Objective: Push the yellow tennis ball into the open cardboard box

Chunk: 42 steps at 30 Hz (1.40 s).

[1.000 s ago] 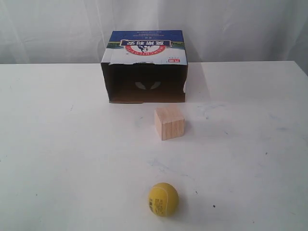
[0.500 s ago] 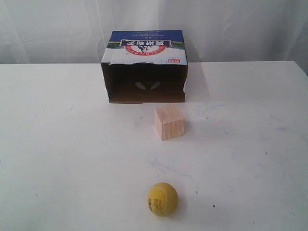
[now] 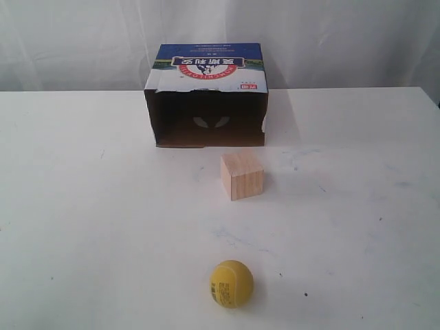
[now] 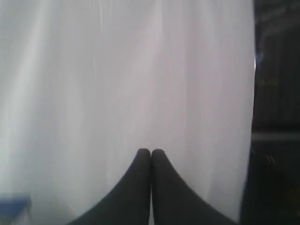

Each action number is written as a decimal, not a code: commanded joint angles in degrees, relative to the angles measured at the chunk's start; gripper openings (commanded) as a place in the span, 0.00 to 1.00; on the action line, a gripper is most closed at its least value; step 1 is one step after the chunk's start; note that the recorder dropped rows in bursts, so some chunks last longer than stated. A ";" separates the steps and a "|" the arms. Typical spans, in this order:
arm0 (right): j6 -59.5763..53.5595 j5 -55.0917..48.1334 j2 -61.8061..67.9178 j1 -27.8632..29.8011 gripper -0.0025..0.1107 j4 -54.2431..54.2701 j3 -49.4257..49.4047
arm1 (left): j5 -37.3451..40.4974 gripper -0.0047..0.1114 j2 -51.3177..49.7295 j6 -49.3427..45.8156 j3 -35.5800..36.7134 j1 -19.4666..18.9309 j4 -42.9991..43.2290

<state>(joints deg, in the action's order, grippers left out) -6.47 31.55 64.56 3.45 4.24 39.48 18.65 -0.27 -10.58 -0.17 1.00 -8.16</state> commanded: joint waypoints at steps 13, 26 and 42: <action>-27.07 -85.44 8.09 -5.78 0.02 39.98 8.15 | 1.66 0.04 0.27 0.06 0.17 0.41 -0.42; -33.74 -69.54 14.15 -26.95 0.02 46.91 4.37 | 1.54 0.04 0.27 0.06 0.17 0.41 -0.42; -34.97 -68.33 26.42 -33.71 0.02 47.29 4.37 | 1.54 0.04 0.27 0.06 0.17 0.41 -0.42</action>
<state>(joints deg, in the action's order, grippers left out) -40.60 -38.21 90.11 -29.30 51.35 44.05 18.65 -0.27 -10.58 -0.17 1.00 -8.16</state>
